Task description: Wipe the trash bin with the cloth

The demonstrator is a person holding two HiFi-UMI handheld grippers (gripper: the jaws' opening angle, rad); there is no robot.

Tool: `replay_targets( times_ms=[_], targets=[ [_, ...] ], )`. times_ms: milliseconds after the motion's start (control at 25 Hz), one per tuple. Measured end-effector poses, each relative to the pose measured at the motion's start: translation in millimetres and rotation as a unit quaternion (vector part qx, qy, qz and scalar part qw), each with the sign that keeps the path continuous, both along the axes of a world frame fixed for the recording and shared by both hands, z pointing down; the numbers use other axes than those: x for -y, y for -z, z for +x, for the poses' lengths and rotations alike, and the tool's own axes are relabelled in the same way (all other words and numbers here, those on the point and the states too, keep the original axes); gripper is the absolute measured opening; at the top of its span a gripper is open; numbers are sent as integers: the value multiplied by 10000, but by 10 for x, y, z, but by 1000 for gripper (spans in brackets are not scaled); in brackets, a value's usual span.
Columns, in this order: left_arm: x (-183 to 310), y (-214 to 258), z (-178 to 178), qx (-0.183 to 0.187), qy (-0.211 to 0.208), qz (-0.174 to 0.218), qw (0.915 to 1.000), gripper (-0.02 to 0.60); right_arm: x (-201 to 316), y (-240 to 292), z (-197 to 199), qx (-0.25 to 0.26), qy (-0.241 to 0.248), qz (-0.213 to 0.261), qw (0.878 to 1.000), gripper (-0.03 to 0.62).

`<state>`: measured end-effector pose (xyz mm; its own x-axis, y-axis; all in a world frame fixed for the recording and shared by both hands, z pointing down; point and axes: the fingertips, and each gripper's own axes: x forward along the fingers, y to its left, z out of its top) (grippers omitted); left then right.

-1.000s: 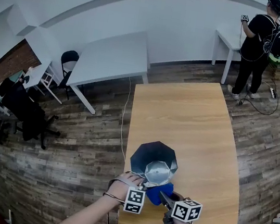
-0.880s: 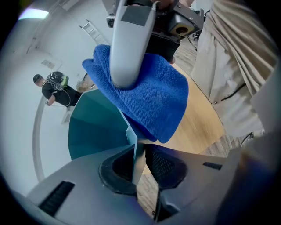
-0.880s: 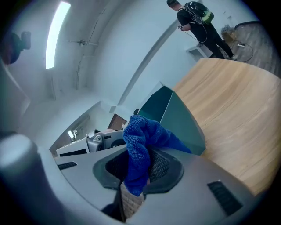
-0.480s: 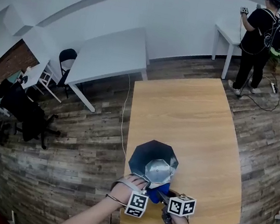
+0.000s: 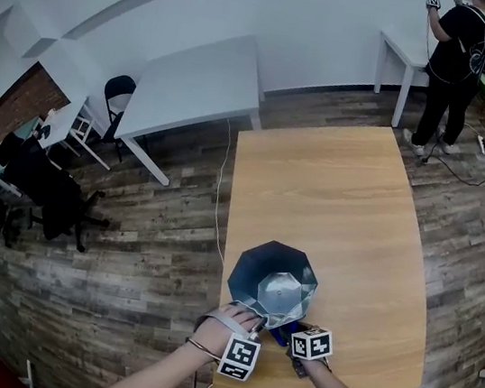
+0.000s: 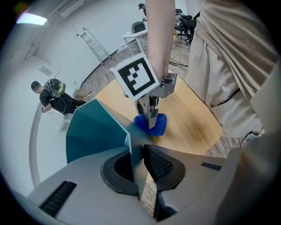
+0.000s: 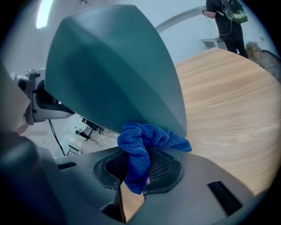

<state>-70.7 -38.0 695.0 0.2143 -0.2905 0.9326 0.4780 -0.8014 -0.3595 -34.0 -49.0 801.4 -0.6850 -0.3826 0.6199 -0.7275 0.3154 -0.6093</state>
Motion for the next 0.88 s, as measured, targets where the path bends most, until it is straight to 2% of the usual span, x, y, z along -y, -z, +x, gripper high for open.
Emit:
replay_targets(
  times_ms=[320,480,640,880],
  targets=[
    [30,7,-14,-185,40,-152,9997,46,81,-722,-97,-545,537,-216,9968,80],
    [32,-6,-15,-236,96,-183,9995,46,124,-983,-79,-690,546,-378,9954,81],
    [29,-8,8,-255,206,-202,9993,46,96,-951,-36,-641,354,-413,9965,80],
    [47,1,-37,-239,258,-128,9993,46,-13,-493,130,-587,330,-76,9977,80]
  ],
)
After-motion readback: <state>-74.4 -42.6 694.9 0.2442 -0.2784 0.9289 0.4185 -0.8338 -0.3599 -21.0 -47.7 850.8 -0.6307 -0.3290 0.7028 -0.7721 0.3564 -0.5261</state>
